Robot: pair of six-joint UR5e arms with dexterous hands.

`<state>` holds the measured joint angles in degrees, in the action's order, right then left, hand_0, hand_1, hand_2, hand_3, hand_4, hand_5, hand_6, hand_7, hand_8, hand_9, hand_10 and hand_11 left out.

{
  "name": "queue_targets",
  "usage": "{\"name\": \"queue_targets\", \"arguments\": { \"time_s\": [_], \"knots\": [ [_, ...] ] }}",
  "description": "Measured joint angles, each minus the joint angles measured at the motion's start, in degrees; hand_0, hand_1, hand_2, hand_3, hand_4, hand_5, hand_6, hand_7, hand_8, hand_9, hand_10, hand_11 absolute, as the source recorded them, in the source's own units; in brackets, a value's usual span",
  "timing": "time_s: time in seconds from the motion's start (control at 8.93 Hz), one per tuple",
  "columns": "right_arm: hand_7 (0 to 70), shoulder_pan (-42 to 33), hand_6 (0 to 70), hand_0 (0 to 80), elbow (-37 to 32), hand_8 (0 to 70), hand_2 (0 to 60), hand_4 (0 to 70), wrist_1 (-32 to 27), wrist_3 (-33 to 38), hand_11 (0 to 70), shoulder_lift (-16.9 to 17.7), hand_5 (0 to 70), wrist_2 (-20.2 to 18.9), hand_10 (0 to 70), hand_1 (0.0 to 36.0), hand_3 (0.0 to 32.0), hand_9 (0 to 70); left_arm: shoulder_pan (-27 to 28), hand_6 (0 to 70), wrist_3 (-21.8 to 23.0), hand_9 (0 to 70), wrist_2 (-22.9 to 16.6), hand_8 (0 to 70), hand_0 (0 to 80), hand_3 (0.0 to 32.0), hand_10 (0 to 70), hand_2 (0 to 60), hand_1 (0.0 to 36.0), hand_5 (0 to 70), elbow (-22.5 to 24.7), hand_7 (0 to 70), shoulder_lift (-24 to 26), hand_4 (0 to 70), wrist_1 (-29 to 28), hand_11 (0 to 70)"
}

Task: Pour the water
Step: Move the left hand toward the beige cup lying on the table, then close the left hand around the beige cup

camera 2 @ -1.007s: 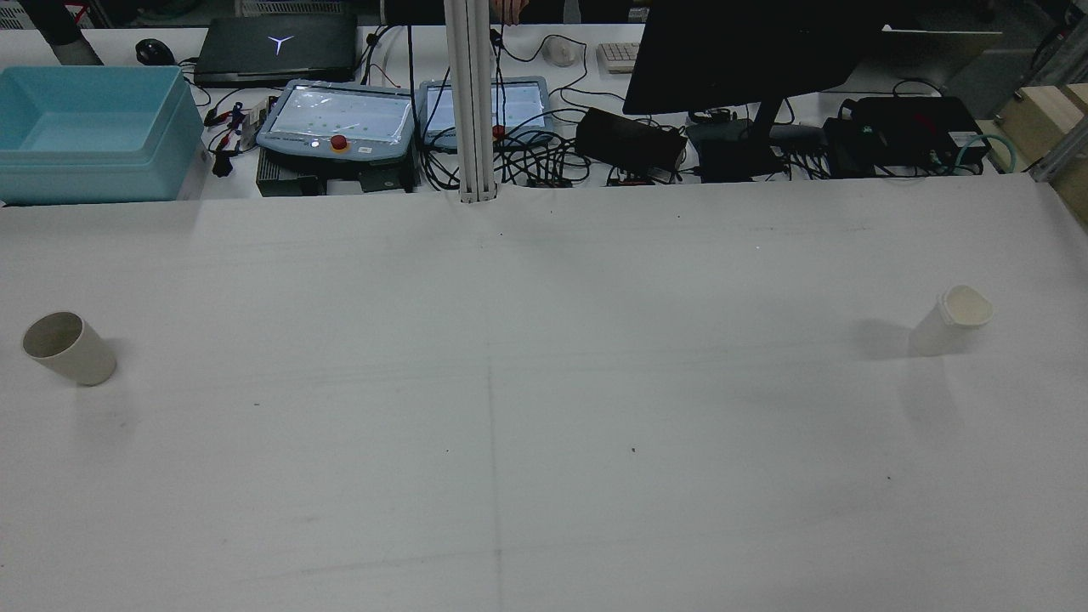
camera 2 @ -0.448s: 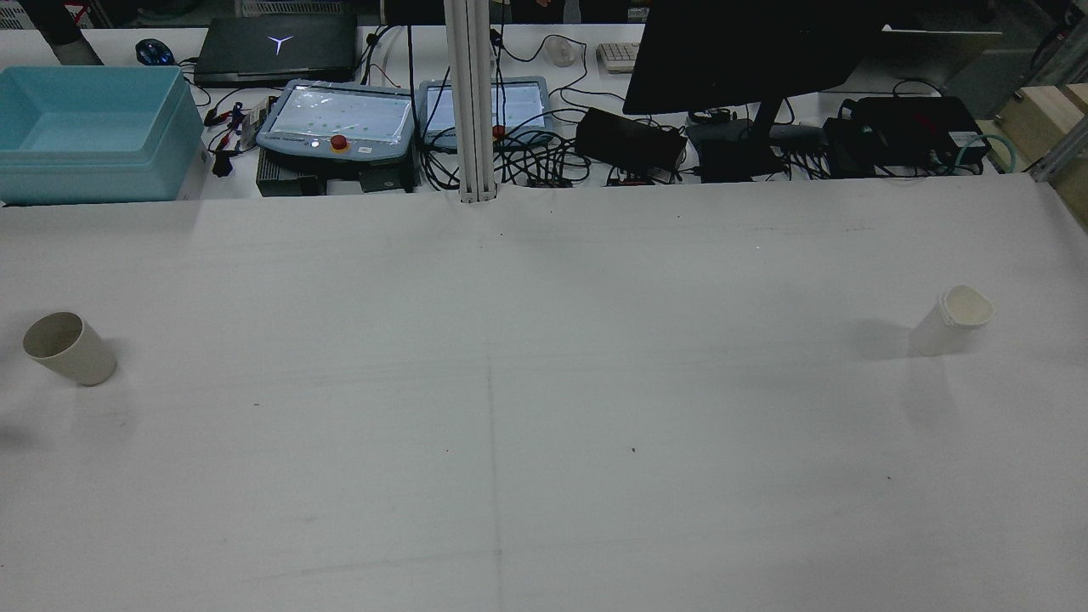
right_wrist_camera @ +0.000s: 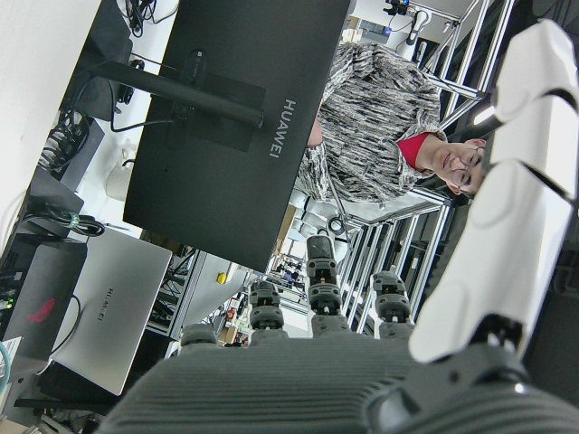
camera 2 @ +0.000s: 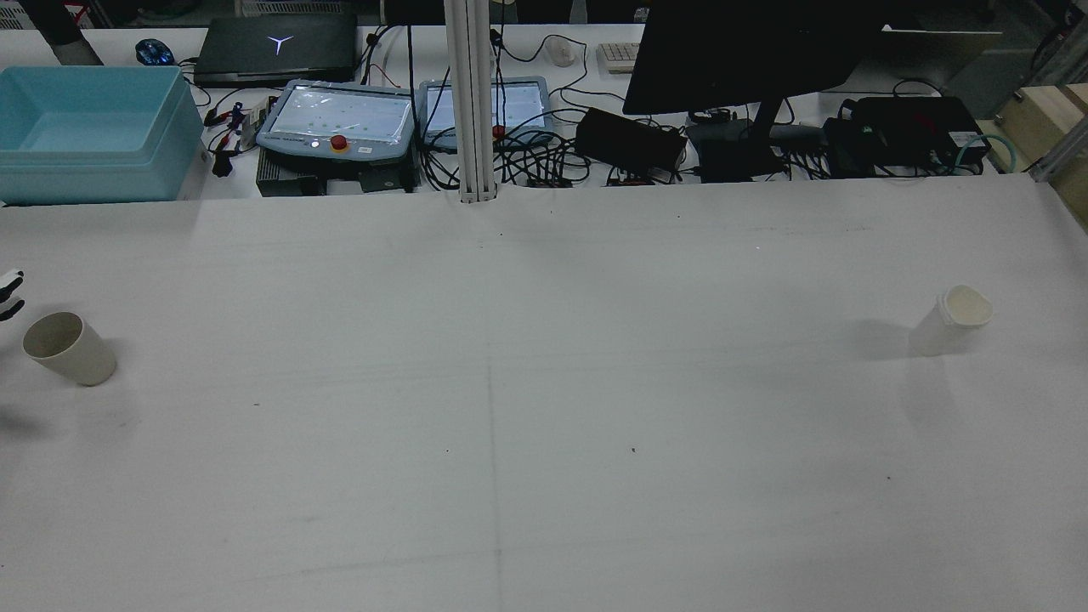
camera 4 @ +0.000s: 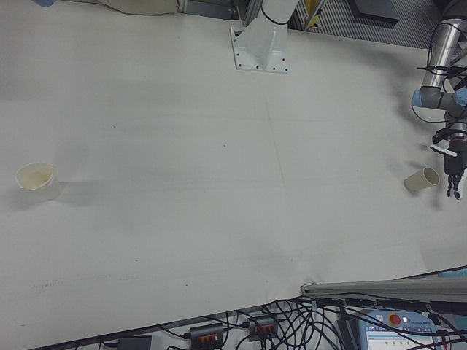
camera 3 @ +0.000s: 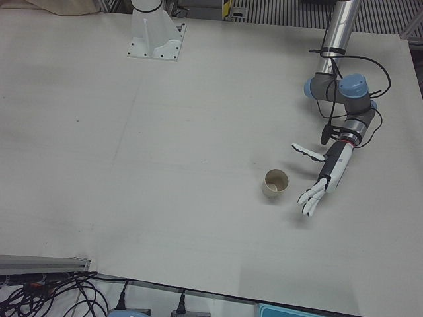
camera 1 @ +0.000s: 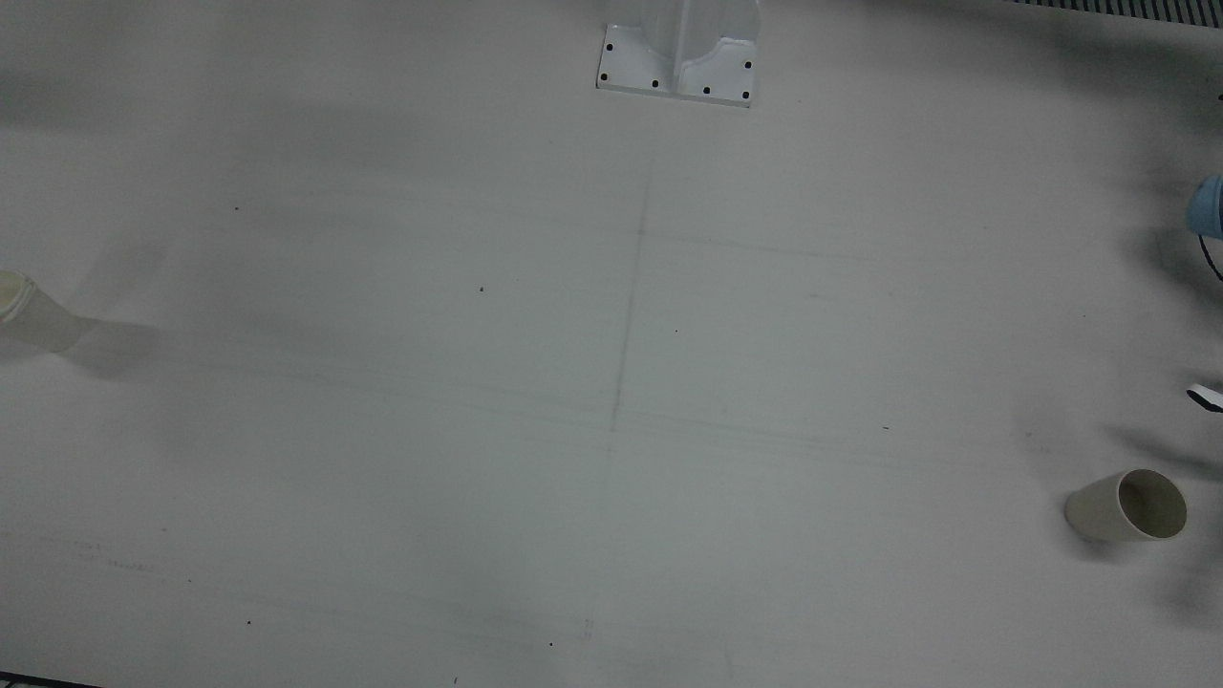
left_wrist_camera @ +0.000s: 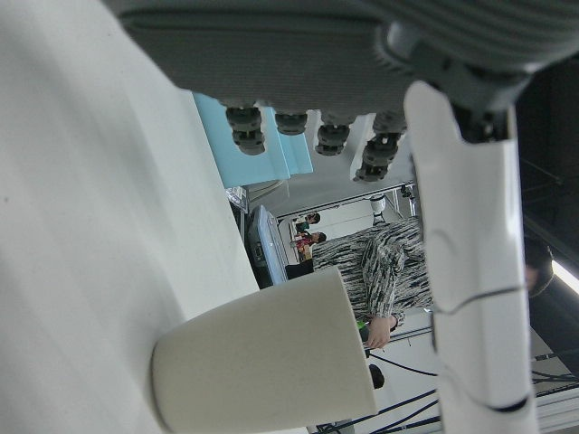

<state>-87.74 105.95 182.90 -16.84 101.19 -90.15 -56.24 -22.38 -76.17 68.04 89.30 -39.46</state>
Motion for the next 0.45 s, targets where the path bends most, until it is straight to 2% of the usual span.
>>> {"name": "queue_targets", "arguments": {
  "time_s": [0.45],
  "knots": [
    [18.4,0.3,19.8,47.4,0.1,7.8,11.9,5.2,0.0,0.1,0.0,0.0,6.0,0.0,0.0,14.5,0.0,9.4,1.5,11.0,-1.9,0.0,0.1,5.0,57.2,0.0,5.5,0.0,10.0,0.0,-1.2,4.2,2.0,27.7,1.0,9.6]
  ]
}}
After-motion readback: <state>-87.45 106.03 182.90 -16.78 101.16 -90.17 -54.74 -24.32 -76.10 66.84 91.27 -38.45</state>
